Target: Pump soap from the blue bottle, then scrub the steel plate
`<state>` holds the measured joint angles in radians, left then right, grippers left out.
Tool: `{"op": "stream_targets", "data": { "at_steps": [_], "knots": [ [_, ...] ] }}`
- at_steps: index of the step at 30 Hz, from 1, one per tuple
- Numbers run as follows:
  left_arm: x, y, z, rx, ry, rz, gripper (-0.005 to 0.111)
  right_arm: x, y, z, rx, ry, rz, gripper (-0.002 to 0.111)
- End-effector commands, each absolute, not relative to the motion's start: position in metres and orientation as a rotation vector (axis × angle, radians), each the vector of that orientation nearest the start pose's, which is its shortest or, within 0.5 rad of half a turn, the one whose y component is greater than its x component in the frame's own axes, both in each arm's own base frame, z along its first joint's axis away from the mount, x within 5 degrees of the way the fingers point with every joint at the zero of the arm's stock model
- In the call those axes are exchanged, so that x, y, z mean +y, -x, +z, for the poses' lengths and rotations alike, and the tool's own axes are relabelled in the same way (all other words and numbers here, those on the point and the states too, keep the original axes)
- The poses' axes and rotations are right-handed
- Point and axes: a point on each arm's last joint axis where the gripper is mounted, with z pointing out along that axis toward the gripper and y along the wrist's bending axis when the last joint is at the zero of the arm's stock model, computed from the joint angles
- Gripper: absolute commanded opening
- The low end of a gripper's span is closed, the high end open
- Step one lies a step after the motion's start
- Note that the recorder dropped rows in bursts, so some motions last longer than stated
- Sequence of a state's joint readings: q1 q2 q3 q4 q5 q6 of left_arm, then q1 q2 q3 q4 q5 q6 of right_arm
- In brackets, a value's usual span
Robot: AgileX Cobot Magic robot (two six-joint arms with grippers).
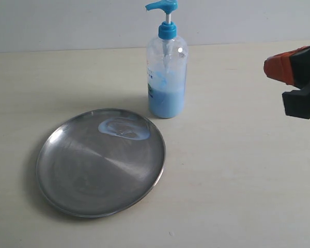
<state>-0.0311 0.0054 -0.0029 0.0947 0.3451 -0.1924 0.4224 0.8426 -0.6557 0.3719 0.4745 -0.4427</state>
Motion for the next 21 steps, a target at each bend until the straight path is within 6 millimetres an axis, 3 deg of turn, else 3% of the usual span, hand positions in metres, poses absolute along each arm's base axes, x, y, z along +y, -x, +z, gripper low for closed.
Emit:
{"op": "stream_targets", "data": {
  "at_steps": [1,8,15,21],
  "knots": [
    [0.001,-0.054,0.182,1.822,0.088,-0.064,0.0,0.076,-0.132,0.316,1.971,0.621,0.377,0.0],
    [0.001,-0.054,0.182,1.822,0.088,-0.064,0.0,0.053,-0.098,0.295,1.933,0.567,0.305,0.0],
    [0.001,-0.054,0.182,1.822,0.088,-0.064,0.0,0.026,-0.069,0.261,1.898,0.359,0.22,0.0],
    [0.001,-0.054,0.182,1.822,0.088,-0.064,0.0,0.016,-0.055,0.243,1.806,0.228,0.156,0.0]
  ]
}}
